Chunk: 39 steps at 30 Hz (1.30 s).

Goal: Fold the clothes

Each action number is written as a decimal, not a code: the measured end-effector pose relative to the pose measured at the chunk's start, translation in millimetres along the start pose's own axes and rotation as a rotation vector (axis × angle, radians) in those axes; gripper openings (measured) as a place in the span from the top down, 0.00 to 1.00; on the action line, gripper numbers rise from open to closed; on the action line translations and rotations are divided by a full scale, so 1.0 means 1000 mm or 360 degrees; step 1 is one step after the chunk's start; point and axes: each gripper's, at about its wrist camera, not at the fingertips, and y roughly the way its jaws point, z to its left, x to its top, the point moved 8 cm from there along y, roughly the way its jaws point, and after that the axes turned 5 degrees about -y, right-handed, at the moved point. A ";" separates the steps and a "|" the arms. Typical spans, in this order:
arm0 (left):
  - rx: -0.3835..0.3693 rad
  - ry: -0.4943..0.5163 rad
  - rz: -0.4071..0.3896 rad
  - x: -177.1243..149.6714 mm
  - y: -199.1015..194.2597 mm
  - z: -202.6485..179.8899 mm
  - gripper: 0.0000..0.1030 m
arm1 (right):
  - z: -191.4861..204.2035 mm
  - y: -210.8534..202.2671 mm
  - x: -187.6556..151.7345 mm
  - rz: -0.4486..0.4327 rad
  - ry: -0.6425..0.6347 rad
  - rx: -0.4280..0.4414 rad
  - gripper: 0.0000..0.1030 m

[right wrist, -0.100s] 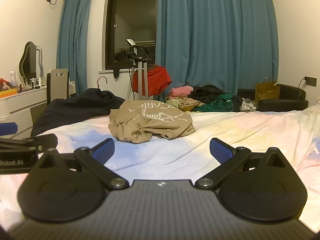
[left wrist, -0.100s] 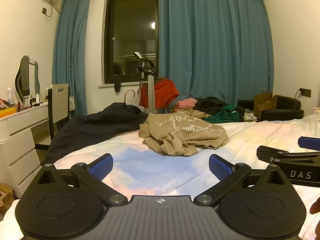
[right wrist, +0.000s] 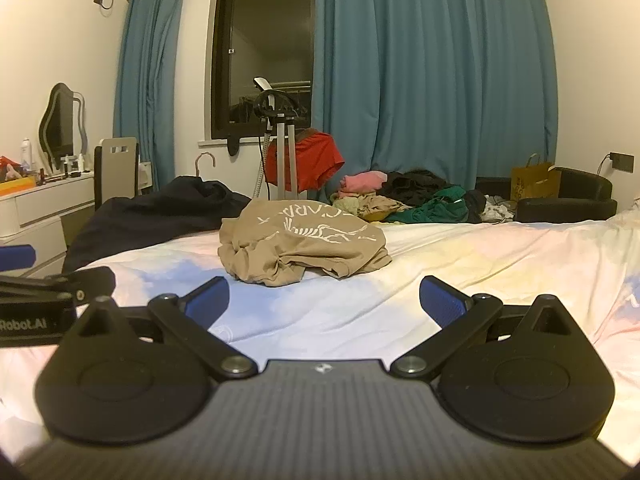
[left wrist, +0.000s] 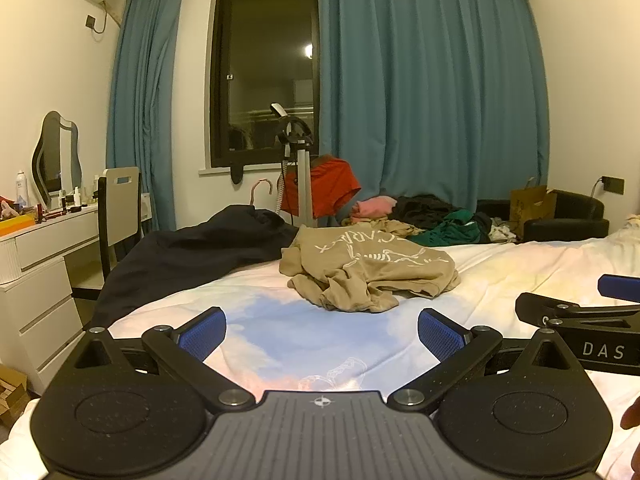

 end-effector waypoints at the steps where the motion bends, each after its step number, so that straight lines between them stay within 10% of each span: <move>1: 0.0000 0.0000 0.0000 0.000 -0.001 -0.001 0.00 | 0.000 0.000 0.000 0.0003 0.0003 0.0001 0.00; 39: -0.0173 -0.0086 0.0033 -0.004 -0.003 0.000 0.00 | -0.004 0.001 -0.002 0.0036 0.0031 -0.0014 0.00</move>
